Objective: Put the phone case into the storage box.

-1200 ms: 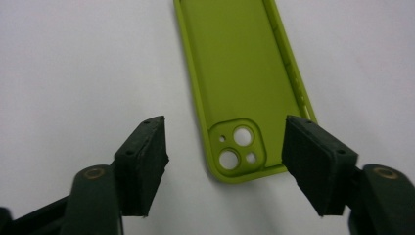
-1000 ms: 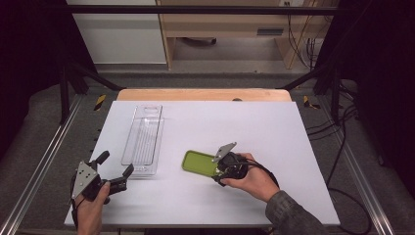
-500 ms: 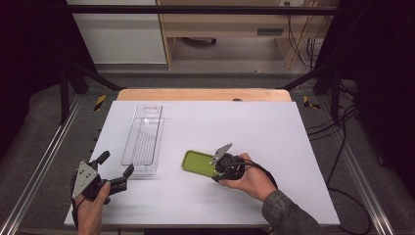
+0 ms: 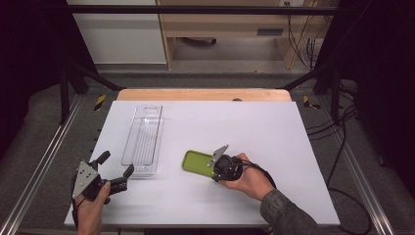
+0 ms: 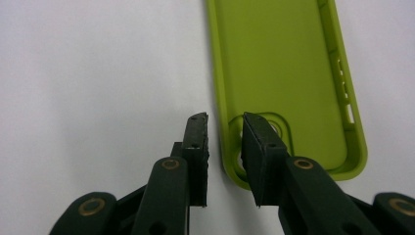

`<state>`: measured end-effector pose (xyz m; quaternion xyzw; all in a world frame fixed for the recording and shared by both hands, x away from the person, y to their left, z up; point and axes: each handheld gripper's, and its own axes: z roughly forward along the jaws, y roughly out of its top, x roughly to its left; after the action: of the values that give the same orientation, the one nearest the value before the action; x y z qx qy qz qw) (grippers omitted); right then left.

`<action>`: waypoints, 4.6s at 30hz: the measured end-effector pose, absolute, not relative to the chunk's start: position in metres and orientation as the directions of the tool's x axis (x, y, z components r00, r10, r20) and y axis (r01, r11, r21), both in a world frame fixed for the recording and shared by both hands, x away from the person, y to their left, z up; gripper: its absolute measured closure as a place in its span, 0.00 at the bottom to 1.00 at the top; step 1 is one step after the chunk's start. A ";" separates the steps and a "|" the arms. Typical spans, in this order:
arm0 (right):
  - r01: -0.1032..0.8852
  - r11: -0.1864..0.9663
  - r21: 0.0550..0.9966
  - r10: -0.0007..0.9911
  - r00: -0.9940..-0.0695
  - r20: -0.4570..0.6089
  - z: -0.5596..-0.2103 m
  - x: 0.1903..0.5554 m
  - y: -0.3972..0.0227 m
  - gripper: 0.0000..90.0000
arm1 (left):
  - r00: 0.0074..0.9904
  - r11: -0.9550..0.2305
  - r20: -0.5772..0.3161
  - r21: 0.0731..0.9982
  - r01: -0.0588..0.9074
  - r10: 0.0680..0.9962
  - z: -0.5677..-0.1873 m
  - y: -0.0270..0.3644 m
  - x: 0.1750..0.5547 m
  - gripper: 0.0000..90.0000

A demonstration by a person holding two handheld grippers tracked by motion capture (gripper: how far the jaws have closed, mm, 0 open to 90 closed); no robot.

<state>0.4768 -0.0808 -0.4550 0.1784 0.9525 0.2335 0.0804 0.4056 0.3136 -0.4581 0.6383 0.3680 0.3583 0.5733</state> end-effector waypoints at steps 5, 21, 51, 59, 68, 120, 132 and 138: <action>0.292 0.835 0.466 0.367 -0.927 -0.077 -0.456 0.477 -0.080 0.82 | 0.475 -0.078 0.040 0.995 0.061 0.879 -0.458 0.313 0.406 0.03; 0.273 0.853 0.445 0.343 -0.936 -0.082 -0.456 0.477 -0.077 0.86 | 0.476 -0.079 0.041 0.995 0.061 0.879 -0.458 0.313 0.406 0.03; 0.233 0.886 0.401 0.308 -0.942 -0.132 -0.457 0.477 -0.071 0.97 | 0.477 -0.087 0.045 0.994 0.066 0.878 -0.459 0.312 0.406 0.03; 0.194 0.889 0.416 0.286 -0.943 -0.171 -0.454 0.471 -0.071 0.97 | 0.477 -0.086 0.044 0.994 0.068 0.878 -0.459 0.313 0.406 0.03; 0.187 0.875 0.446 0.300 -0.933 -0.197 -0.447 0.464 -0.076 0.98 | 0.477 -0.083 0.036 0.994 0.077 0.878 -0.459 0.312 0.406 0.03; 0.118 0.876 0.467 0.272 -0.921 -0.278 -0.430 0.446 -0.068 0.98 | 0.442 -0.095 0.032 0.988 0.120 0.897 -0.442 0.301 0.398 0.06; 0.105 0.875 0.472 0.268 -0.918 -0.293 -0.428 0.443 -0.067 0.98 | 0.461 -0.126 0.062 0.986 0.110 0.885 -0.430 0.296 0.399 0.04; 0.099 0.874 0.476 0.269 -0.914 -0.302 -0.424 0.440 -0.067 0.98 | 0.538 -0.074 -0.015 0.987 0.142 0.843 -0.413 0.285 0.411 0.03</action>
<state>0.4400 -0.0670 -0.4240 0.0968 0.9505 0.2319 0.1827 0.4109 0.2847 -0.4135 0.6655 0.3701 0.3066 0.5711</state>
